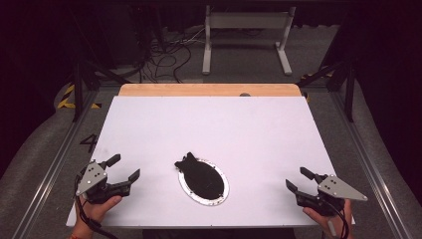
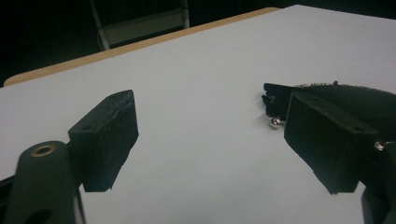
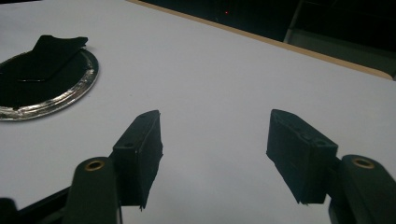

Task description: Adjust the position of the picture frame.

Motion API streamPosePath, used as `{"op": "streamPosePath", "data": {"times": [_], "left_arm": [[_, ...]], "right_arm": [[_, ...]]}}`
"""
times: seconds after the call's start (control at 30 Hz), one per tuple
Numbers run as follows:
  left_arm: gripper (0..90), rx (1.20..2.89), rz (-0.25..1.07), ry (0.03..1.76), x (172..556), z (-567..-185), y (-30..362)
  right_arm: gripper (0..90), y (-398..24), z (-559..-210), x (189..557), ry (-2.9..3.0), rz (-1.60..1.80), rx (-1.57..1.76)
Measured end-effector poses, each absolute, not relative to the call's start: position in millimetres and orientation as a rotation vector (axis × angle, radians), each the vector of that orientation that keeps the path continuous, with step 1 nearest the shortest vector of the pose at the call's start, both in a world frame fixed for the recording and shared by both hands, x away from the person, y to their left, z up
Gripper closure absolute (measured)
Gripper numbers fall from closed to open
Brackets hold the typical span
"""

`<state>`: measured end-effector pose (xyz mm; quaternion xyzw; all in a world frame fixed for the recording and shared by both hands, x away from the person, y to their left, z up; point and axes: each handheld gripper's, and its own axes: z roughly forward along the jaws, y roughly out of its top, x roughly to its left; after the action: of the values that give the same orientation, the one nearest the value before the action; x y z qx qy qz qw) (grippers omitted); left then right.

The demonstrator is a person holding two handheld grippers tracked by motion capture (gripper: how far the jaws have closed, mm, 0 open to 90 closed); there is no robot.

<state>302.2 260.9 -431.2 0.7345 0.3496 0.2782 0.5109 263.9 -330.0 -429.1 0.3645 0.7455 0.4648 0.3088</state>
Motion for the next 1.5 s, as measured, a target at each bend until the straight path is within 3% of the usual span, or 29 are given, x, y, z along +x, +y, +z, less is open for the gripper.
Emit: {"op": "streamPosePath", "data": {"times": [0.2,0.33,0.47,0.67,0.77,1.1,1.5], "left_arm": [[21.1,1.852,0.633,0.815,299.9,-436.8,241.7],[27.0,1.942,0.595,0.780,299.8,-442.9,230.7],[44.1,1.971,0.566,0.757,302.7,-440.4,227.0],[80.0,1.965,0.535,0.730,325.7,-428.9,223.7],[87.0,2.001,0.496,0.752,348.5,-431.6,214.8],[88.6,2.106,0.424,0.754,399.1,-444.4,169.0],[88.1,2.198,0.402,0.710,410.4,-455.8,145.3]], "right_arm": [[37.7,-323.7,-430.8,267.2,2.009,1.234,0.970],[51.3,-311.5,-430.5,271.3,2.063,1.246,0.939],[70.7,-295.8,-432.8,274.3,2.121,1.302,0.912],[83.5,-260.3,-433.0,275.6,2.243,1.284,0.797],[87.7,-241.4,-435.3,278.7,2.316,1.252,0.753],[90.0,-185.0,-447.6,278.6,2.451,1.246,0.625],[90.0,-157.6,-462.6,271.7,2.536,1.207,0.557]]}}
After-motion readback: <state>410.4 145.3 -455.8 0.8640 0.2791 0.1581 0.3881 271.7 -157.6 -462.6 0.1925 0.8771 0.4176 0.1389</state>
